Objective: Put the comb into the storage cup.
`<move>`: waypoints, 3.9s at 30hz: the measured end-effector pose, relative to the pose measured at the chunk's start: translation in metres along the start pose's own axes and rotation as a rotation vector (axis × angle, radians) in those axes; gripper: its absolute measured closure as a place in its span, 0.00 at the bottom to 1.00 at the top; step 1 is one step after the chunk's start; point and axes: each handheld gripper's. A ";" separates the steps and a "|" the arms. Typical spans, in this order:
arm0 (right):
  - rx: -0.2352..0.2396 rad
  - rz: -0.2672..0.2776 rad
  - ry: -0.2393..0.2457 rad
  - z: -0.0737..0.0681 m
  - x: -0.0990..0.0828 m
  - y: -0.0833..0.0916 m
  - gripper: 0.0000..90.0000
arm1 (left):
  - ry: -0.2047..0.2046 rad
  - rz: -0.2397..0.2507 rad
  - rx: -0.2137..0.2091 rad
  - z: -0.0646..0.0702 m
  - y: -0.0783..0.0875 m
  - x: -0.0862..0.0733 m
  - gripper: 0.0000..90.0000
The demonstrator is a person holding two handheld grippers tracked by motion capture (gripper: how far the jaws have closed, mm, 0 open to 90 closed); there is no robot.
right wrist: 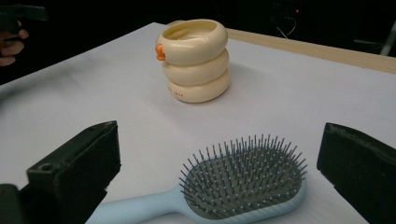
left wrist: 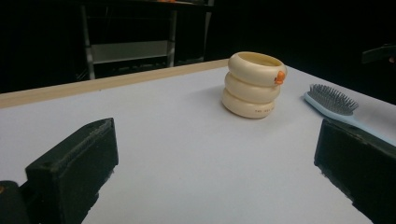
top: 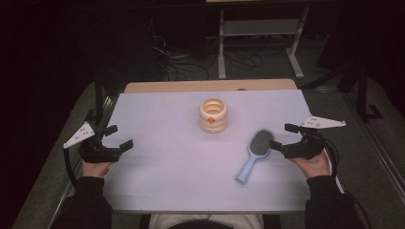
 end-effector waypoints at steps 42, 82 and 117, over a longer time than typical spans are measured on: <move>0.026 -0.024 0.058 -0.024 0.023 -0.004 0.00 | 0.019 0.014 0.014 0.001 0.002 -0.001 0.00; 0.106 -0.166 0.162 -0.061 0.052 -0.055 0.00 | 0.015 0.016 0.017 0.002 0.001 -0.001 0.00; 0.185 -0.399 0.196 -0.079 0.040 -0.103 0.31 | 0.009 0.013 0.014 0.002 0.000 0.000 0.00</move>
Point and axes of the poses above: each handheld gripper's, and its own axes: y roughly backward along the jaws, x roughly out of its top, z roughly to its right, and after that the axes turned 15 degrees about -z, right-handed
